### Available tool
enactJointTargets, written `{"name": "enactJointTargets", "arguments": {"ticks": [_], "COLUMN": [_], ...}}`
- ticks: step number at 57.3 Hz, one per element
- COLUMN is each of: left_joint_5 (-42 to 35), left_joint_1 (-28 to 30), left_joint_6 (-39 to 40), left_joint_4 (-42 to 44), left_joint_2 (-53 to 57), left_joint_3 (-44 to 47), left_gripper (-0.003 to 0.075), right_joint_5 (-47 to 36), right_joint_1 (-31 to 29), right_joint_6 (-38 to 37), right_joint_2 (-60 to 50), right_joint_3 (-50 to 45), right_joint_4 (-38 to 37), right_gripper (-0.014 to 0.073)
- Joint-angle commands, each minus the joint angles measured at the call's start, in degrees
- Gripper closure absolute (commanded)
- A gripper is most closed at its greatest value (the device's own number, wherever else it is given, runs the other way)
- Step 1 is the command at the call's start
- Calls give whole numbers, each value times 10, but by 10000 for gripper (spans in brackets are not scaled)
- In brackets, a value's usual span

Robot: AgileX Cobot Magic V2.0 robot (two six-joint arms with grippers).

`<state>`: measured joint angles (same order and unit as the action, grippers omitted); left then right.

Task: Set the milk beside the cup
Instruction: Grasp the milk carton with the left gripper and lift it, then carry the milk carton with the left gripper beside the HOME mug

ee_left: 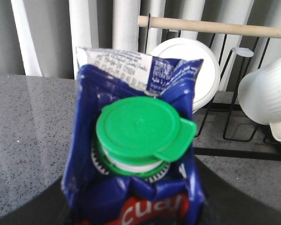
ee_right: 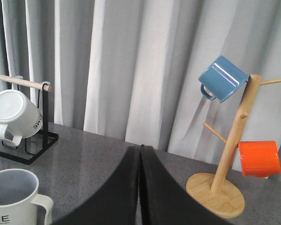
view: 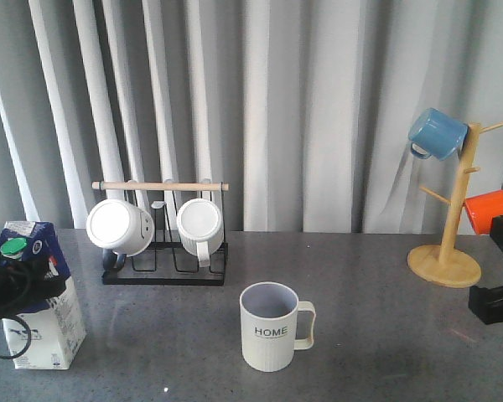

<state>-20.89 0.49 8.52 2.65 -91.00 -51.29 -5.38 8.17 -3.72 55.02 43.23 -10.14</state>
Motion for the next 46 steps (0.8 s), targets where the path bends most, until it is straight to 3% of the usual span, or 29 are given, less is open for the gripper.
{"name": "enactJointTargets", "arguments": {"ticks": [1,7,33,38,46], "left_joint_5": [-51,-53,-47,-39,-43], "left_joint_1": [1,0,-7,-35,-125], "left_joint_6": [0,0,19,-29,-260], "left_joint_4": [-6,-5,-8,-78,-326], "left_joint_2": [34,50,149,159,158], "left_joint_3": [-18,-16,-16,-16,-18], "left_gripper": [670,727,726,726,726], "right_joint_5": [-40,-40,-40,-40,-40], "right_joint_1": [-5,-5,-5,-5,-5], "right_joint_6": [2,2,2,2,2], "right_joint_2": [-6,-6,-6,-6,-6], "right_joint_3": [14,14,14,14,14], "right_joint_4": [-5,-5,-5,-5,-5], "right_gripper": [602,602,602,602,602]}}
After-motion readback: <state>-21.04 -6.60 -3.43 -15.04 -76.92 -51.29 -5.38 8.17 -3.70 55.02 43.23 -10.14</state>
